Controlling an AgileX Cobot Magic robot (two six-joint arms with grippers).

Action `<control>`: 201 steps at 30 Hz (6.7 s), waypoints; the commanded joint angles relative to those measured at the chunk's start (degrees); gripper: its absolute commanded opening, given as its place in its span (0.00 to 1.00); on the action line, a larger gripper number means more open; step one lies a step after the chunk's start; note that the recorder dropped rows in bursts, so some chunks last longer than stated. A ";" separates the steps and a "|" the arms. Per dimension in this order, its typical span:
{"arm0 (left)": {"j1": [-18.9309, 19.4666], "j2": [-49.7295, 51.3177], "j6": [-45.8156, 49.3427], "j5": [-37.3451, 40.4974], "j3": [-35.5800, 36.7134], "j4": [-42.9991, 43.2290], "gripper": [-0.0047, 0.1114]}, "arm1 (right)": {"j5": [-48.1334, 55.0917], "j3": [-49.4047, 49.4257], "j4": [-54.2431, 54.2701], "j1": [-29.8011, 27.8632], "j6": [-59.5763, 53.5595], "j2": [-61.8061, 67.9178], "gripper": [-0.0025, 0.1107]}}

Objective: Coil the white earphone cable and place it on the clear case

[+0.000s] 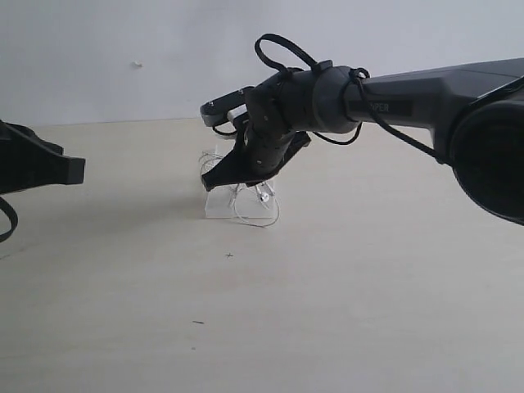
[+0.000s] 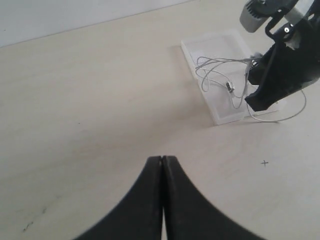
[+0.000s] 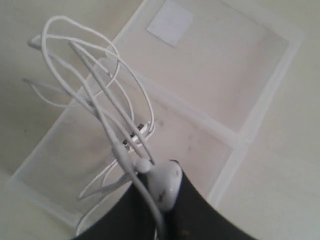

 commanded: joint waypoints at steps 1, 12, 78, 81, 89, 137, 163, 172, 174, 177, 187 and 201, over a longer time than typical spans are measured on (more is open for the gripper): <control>0.17 0.06 -0.43 -0.73 0.13 -0.60 0.04 | -2.66 -0.25 -0.15 -0.36 -0.64 -0.27 0.02; 0.17 0.06 -0.43 -0.73 0.13 -0.88 0.04 | -5.22 -0.25 -1.91 -0.36 -0.64 -0.27 0.02; 0.17 0.06 0.01 1.73 0.13 -3.85 0.04 | 28.67 -23.02 2.66 -0.36 -2.27 -0.95 0.02; 0.17 0.06 0.83 1.73 0.13 -3.50 0.04 | 32.84 -23.02 2.17 -0.36 -5.87 -2.46 0.02; 0.17 -0.87 1.50 2.52 0.13 -3.80 0.04 | 33.79 -19.63 5.15 -0.36 -8.33 -13.19 0.02; 0.17 -1.05 1.50 3.80 0.13 -3.80 0.04 | -19.31 84.50 8.88 -12.19 -11.10 -126.12 0.02; 0.17 -0.94 1.50 4.25 0.13 -3.80 0.04 | -19.86 104.83 9.59 -25.47 -12.58 -134.98 0.02; 0.17 -0.94 1.50 4.25 0.13 -3.80 0.04 | -19.85 104.83 9.75 -25.47 -10.72 -134.98 0.02; 0.17 -0.94 1.50 4.25 0.13 -3.80 0.04 | -19.97 104.83 9.75 -25.47 -10.72 -134.98 0.02; 0.17 -0.94 1.50 4.25 0.13 -3.80 0.04 | -19.97 104.83 9.75 -25.47 -10.72 -134.98 0.02; 0.17 -0.94 1.50 4.25 0.13 -3.80 0.04 | -19.97 104.83 9.75 -25.47 -10.59 -134.98 0.02; 17.17 -48.92 0.73 -4.43 6.89 2.50 0.04 | -19.97 104.83 9.75 -25.36 -10.59 -134.98 0.02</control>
